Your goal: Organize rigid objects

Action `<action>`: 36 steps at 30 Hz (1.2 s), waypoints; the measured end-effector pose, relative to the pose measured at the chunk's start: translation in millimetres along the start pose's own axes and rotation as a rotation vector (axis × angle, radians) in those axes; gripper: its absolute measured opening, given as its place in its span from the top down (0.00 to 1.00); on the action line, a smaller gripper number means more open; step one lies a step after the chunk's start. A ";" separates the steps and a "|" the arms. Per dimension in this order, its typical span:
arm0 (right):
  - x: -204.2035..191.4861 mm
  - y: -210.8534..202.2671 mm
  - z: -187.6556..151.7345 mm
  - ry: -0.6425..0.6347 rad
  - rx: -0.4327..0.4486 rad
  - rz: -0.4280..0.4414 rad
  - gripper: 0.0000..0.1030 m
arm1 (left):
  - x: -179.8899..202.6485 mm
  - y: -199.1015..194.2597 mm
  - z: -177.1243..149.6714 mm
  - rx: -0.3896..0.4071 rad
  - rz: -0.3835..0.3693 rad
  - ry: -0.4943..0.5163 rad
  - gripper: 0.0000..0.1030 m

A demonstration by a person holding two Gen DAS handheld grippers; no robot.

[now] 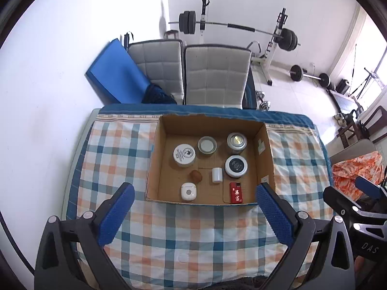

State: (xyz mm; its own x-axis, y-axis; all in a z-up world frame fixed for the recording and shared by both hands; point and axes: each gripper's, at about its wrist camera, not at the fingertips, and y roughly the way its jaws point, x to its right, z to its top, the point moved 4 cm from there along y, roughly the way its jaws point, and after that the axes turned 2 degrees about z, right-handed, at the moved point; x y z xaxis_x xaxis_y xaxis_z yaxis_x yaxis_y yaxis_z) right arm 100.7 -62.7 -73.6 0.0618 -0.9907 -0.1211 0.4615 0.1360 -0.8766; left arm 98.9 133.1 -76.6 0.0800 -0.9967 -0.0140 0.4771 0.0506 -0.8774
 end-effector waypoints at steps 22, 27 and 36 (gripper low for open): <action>8.6 -72.8 -9.8 0.012 0.093 -0.041 0.00 | 6.2 -57.1 -13.1 0.063 -0.021 0.012 0.00; 7.1 -77.0 -8.1 0.006 0.102 -0.048 0.00 | 7.2 -63.7 -12.0 0.077 -0.021 0.005 0.00; 7.1 -77.8 -7.6 0.010 0.103 -0.053 0.00 | 8.6 -67.8 -9.9 0.092 -0.012 0.002 0.00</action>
State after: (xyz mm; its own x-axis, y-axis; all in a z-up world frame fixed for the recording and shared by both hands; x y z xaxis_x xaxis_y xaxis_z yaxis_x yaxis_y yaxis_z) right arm 58.5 -80.3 -9.8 0.0258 -0.9964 -0.0809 0.5526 0.0817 -0.8295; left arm 58.6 120.5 -21.9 0.0717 -0.9974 -0.0047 0.5561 0.0439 -0.8299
